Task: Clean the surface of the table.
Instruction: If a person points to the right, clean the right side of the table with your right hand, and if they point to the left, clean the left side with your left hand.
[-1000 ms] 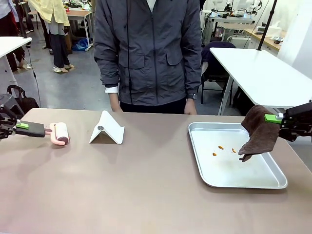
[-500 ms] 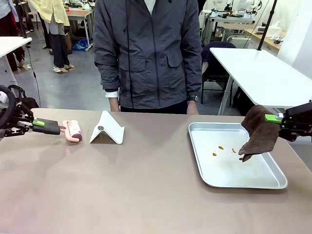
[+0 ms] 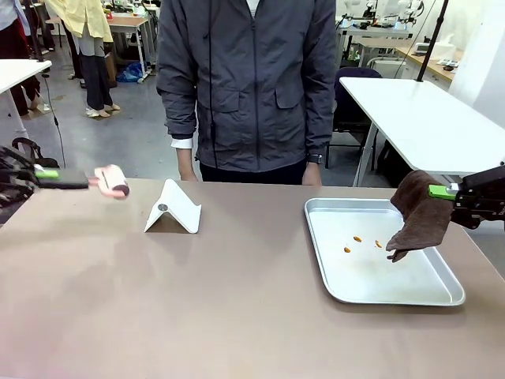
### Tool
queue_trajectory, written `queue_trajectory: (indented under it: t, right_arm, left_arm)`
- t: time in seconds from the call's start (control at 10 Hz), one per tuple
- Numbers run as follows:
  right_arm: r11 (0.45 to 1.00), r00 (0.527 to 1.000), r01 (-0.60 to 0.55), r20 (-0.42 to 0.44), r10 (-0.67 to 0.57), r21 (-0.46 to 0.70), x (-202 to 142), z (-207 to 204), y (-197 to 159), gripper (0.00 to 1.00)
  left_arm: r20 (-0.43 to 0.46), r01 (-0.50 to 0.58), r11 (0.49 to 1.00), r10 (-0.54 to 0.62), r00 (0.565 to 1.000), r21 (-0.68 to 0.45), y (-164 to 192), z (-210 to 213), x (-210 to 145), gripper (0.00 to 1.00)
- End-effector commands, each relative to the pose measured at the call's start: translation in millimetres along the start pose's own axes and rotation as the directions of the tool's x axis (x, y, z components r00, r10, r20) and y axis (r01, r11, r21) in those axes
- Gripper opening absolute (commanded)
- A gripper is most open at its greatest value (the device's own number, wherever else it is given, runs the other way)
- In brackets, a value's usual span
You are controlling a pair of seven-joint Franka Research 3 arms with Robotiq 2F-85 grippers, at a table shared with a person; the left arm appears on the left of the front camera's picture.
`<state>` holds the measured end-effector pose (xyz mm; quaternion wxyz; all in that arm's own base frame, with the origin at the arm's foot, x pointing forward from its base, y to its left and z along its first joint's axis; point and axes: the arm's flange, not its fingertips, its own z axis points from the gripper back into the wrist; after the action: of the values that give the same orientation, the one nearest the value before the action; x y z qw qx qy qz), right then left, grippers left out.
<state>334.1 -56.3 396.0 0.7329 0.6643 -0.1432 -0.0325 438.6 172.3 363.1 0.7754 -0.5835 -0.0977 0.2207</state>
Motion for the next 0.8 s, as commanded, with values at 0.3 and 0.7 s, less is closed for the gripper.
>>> queue_trajectory:
  t: [0.3,0.7]
  right_arm:
    - [1.000,1.000,-0.008,0.007,0.008,0.011,0.1,0.6,4.5,0.00]
    - [1.000,1.000,-0.008,0.007,0.008,0.011,0.1,0.6,4.5,0.00]
  left_arm:
    - [-0.007,0.220,0.936,-0.231,0.973,-0.274,-34.3,99.0,-68.5,0.22]
    - [-0.175,0.246,0.908,-0.318,0.932,-0.341,-28.3,166.8,-120.7,0.22]
